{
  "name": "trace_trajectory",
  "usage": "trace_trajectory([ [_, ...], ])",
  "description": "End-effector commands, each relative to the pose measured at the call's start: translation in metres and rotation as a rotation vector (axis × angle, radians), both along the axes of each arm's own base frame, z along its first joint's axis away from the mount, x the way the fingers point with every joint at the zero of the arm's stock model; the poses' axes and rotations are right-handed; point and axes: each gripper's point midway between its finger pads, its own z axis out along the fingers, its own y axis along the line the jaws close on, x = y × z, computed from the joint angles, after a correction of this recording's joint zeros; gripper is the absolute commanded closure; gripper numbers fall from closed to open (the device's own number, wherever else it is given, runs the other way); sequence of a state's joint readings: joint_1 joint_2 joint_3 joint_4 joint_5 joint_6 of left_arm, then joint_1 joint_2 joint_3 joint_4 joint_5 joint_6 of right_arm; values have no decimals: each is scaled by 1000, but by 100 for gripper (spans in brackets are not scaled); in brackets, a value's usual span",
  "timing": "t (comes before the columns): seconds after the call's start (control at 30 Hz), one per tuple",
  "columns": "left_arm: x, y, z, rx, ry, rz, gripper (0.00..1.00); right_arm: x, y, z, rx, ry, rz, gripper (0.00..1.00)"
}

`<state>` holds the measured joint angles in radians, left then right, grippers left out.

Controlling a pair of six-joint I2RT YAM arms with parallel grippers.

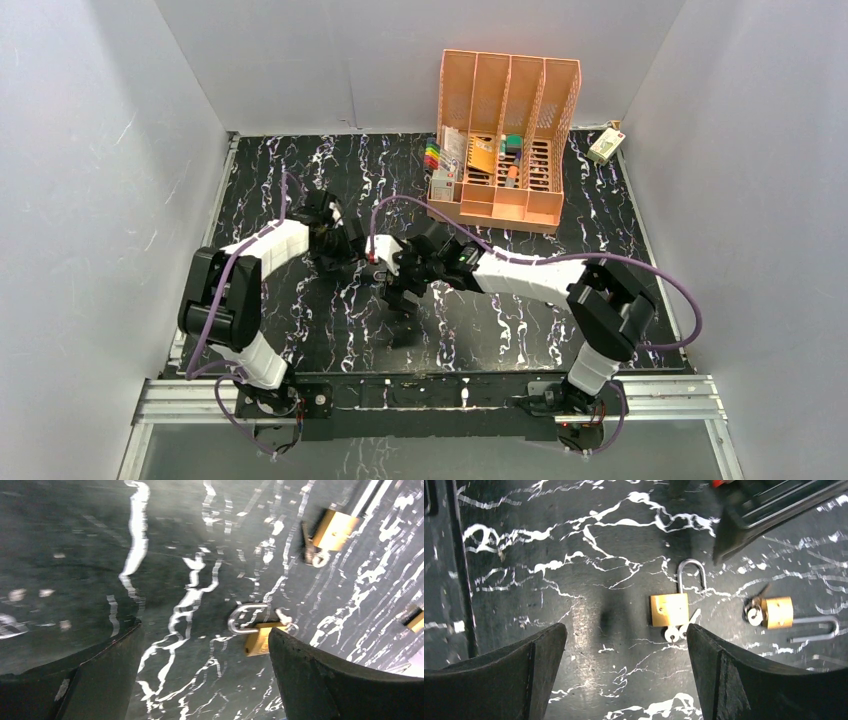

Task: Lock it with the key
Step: Move the lock to the center of the board, then pick up the lock from the center of the board.

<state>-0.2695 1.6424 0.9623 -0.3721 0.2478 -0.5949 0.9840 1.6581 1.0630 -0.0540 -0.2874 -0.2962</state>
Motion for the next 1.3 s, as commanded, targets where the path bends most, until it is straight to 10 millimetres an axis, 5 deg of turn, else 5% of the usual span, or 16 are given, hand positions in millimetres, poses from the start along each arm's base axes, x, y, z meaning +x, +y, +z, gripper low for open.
trace_trajectory([
  [0.0,-5,46,13,50,20,59,6,-6,9,-3,-8,-96,251,1],
  [0.23,-4,80,30,31,-15,112,6,19,14,-17,-10,-123,244,4],
  [0.5,-9,79,29,7,-14,106,6,31,20,-27,-16,-90,259,11],
  [0.77,-11,81,29,7,-20,105,6,30,23,-40,-47,-36,265,31],
  [1.27,-12,80,26,0,-15,96,7,29,15,-55,-87,-12,238,43],
])
